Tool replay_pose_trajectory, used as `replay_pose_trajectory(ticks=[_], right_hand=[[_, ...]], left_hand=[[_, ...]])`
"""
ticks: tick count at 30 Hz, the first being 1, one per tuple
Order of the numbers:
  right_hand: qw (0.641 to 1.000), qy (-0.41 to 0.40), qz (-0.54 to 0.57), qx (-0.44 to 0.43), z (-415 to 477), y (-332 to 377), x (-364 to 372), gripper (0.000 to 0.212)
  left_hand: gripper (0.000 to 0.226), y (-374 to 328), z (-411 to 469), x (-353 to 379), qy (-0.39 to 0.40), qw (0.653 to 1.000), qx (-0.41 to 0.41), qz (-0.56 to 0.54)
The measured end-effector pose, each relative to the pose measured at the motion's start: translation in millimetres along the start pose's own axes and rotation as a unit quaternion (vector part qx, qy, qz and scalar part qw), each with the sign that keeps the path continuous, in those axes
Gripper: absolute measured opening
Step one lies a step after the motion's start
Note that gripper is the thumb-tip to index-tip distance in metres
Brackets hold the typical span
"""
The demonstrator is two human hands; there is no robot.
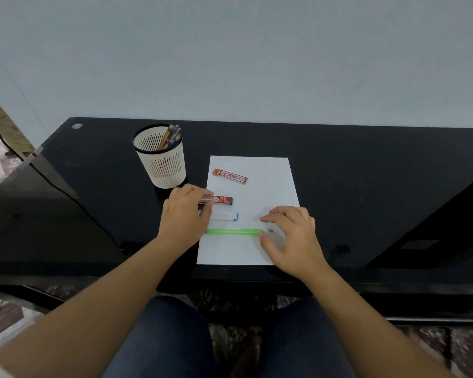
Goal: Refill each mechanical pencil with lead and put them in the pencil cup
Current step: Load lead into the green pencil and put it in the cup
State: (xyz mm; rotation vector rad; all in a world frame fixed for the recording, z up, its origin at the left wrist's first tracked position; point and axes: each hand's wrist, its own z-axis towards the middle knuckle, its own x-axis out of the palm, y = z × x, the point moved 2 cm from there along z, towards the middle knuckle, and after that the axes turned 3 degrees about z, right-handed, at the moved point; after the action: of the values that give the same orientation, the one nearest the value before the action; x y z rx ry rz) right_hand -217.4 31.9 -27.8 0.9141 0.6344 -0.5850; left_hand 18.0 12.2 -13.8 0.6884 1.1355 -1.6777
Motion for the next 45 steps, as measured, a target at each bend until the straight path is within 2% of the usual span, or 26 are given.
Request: replay_pose_trajectory(ticks=[3, 6, 9, 17, 22, 27, 32, 39, 45], right_hand=[[1.000, -0.009, 0.014, 0.008, 1, -2, 0, 0.030], [1.000, -0.005, 0.015, 0.011, 0, -3, 1, 0.029], [1.000, -0.005, 0.015, 0.008, 0, -3, 2, 0.028], [1.000, -0.007, -0.003, -0.005, -1, -3, 3, 0.026], [0.997, -0.021, -0.059, -0.040, 1, 2, 3, 0.029], [0.994, -0.002, -0.086, -0.062, 7, 10, 2, 0.038], [0.992, 0.048, -0.089, -0.077, 13, 9, 11, 0.045], [0.994, 0.025, -0.065, -0.084, 7, 4, 17, 0.037], [0.997, -0.014, -0.046, -0.063, 4, 2, 13, 0.025]], left_hand=[[0.035, 4, 28, 0, 0.086, 0.994, -0.005, 0.060], [0.044, 9, 44, 5, 0.170, 0.980, 0.032, 0.096], [0.046, 14, 49, 9, 0.205, 0.970, 0.045, 0.120], [0.026, 7, 36, 9, 0.129, 0.987, 0.060, 0.072], [0.027, -3, 4, 8, 0.036, 0.989, 0.136, 0.053], [0.036, -6, -18, 11, 0.021, 0.982, 0.182, 0.036], [0.033, -10, -24, 13, -0.015, 0.975, 0.221, 0.025], [0.033, -12, -32, 16, -0.047, 0.972, 0.229, 0.009], [0.035, -5, -34, 15, -0.034, 0.985, 0.169, -0.002]])
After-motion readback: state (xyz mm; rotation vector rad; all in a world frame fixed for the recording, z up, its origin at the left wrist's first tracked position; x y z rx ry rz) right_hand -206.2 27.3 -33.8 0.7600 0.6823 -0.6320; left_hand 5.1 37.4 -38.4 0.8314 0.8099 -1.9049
